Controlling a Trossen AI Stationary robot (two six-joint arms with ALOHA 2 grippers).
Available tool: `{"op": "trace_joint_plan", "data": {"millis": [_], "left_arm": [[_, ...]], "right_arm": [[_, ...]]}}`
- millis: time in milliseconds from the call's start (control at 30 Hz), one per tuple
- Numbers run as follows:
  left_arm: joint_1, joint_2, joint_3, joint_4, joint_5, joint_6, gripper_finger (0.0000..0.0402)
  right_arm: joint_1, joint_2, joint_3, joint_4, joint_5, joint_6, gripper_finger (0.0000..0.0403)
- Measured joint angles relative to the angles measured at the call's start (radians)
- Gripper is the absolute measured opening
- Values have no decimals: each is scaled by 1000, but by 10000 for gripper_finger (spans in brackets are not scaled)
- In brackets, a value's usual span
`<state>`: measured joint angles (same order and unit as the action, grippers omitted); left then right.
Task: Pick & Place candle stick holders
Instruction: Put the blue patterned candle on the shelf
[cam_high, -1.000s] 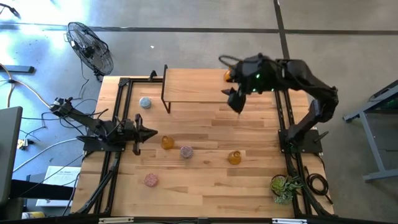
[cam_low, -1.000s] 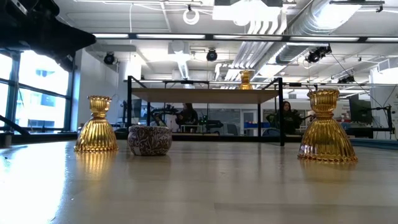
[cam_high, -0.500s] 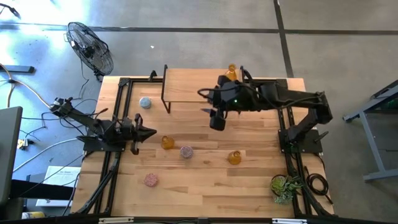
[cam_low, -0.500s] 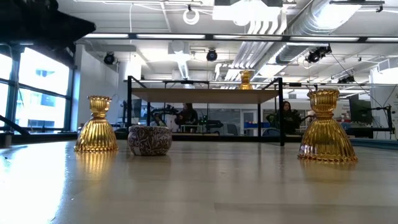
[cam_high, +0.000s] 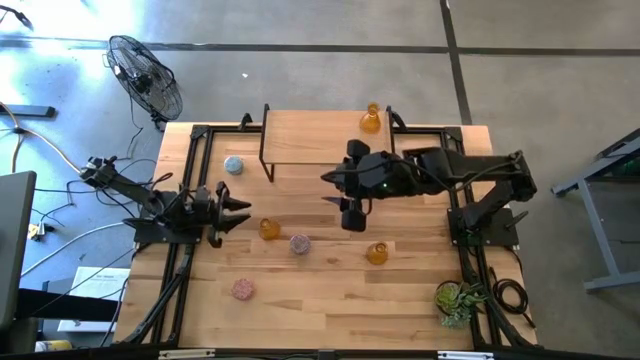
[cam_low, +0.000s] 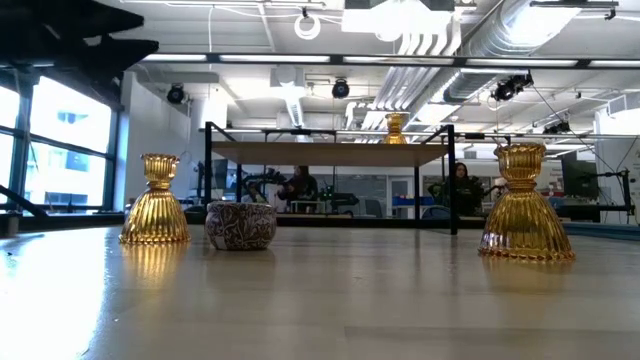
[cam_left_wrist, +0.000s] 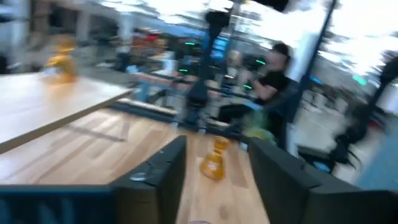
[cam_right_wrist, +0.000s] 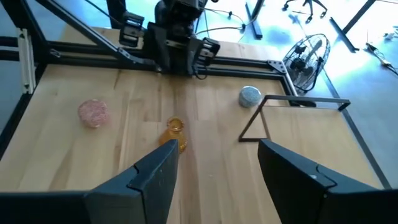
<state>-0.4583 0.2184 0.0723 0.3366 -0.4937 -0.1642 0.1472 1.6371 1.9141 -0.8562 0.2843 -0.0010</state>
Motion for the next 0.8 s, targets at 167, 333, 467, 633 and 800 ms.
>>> {"op": "trace_joint_plan", "data": {"millis": [167, 333, 467, 633, 800], "left_arm": [[-1, 0, 0, 13, 67, 47, 237], [0, 0, 0, 25, 58, 87, 293], [0, 0, 0, 33, 58, 136, 345], [0, 0, 0, 28, 136, 371, 395], [0, 0, 0, 70, 183, 523, 382]], "right_arm": [[7, 0, 0, 0, 4, 5, 217], [6, 0, 0, 0, 5, 30, 217], [6, 0, 0, 0, 5, 40, 217], [6, 0, 0, -2, 2, 72, 217], [6, 0, 0, -22, -2, 78, 217]]}}
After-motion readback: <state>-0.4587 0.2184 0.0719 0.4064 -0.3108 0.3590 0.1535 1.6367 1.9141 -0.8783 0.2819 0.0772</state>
